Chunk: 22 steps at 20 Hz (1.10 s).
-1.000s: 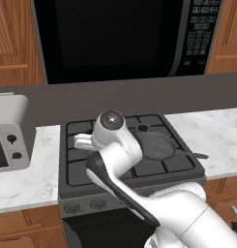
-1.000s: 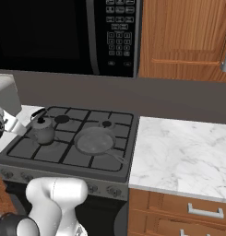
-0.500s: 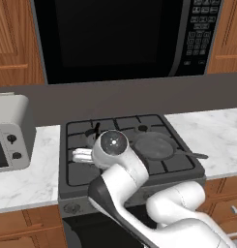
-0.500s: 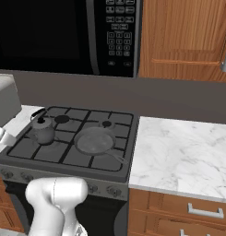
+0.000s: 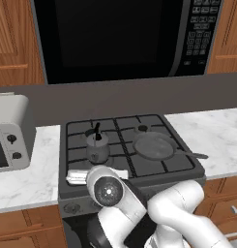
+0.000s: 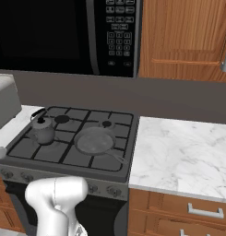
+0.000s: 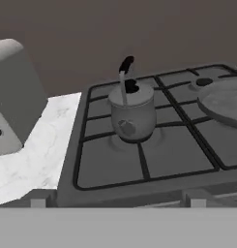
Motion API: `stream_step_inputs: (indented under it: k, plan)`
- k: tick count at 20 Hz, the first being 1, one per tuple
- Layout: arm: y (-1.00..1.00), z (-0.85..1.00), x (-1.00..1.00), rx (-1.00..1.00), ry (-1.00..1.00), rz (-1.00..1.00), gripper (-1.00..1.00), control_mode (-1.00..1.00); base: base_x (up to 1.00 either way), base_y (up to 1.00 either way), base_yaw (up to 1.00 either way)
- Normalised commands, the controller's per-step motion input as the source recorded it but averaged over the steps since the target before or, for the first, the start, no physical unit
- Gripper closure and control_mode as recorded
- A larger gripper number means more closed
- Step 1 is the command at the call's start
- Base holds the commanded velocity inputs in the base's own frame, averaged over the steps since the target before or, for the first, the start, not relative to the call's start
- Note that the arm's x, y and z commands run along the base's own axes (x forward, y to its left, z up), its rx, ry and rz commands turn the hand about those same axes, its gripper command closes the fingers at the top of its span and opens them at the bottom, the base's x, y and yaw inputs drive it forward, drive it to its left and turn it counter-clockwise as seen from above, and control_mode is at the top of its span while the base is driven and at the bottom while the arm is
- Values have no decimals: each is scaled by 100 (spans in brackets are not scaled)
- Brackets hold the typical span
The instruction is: Pick the kettle from the counter and place it on a stove burner. Then turn the burner on.
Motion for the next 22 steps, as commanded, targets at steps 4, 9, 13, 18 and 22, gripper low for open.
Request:
stream_step_inputs:
  k: [4, 9, 13, 18, 22]
  plan:
    - [13, -24, -22, -3, -27, 1, -100, -100, 0, 0, 0]
    - [8, -24, -20, -1, -25, 0, -100, -100, 0, 0, 0]
    - [6, -23, -14, 0, -20, 0, -100, -100, 0, 0, 0]
    - [3, -21, -8, 0, -12, 0, -100, -100, 0, 0, 0]
    - [1, -30, 0, 0, -6, 0, -100, -100, 0, 0, 0]
